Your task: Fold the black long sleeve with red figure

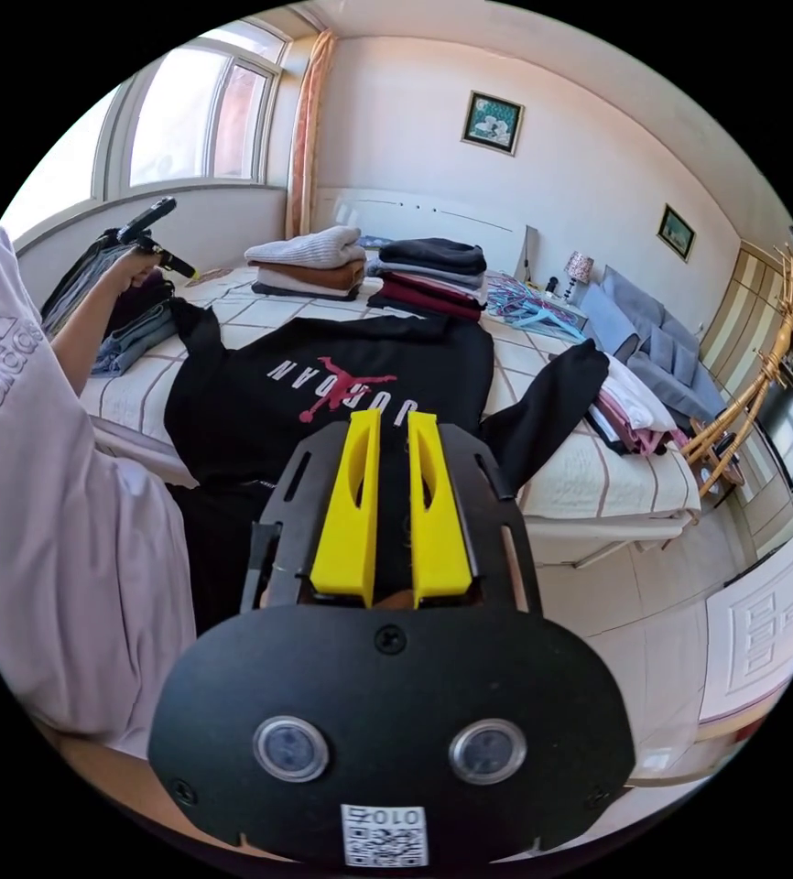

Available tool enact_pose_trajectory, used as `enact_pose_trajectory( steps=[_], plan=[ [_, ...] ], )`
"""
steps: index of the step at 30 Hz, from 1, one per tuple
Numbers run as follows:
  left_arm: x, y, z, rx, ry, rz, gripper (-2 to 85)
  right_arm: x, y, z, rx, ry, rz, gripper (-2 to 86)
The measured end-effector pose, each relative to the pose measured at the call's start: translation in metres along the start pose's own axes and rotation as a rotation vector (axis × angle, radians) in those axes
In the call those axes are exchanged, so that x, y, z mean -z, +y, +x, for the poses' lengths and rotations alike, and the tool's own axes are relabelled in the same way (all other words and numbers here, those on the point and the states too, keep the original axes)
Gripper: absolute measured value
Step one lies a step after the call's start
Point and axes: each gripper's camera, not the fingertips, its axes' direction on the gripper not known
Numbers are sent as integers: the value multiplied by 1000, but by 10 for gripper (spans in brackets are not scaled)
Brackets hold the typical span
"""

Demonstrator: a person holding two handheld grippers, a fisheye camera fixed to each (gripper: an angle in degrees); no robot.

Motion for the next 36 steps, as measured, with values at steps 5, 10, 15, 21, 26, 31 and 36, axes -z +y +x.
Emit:
enact_pose_trajectory(
  steps=[5,10,15,21,26,31,36],
  plan=[
    [24,-43,56,-153,163,252,92,-9,-11,9,-16,-26,-39,67],
    [-48,-152,126,-344,470,294,115,-19,-26,16,-14,-41,-47,69],
    [-120,-227,186,-414,557,214,115,-21,-31,29,-28,-20,-103,71],
    [-185,-265,227,-433,627,59,80,-12,-24,57,-107,-27,-97,72],
    [-193,-259,212,-376,782,86,17,-17,-29,76,-134,-51,-105,73],
    [-159,-241,131,-131,645,274,3,-21,-41,88,-112,-73,-117,73],
    [-188,-239,96,-36,466,123,9,-24,-48,98,-120,-97,-100,73]
  ],
)
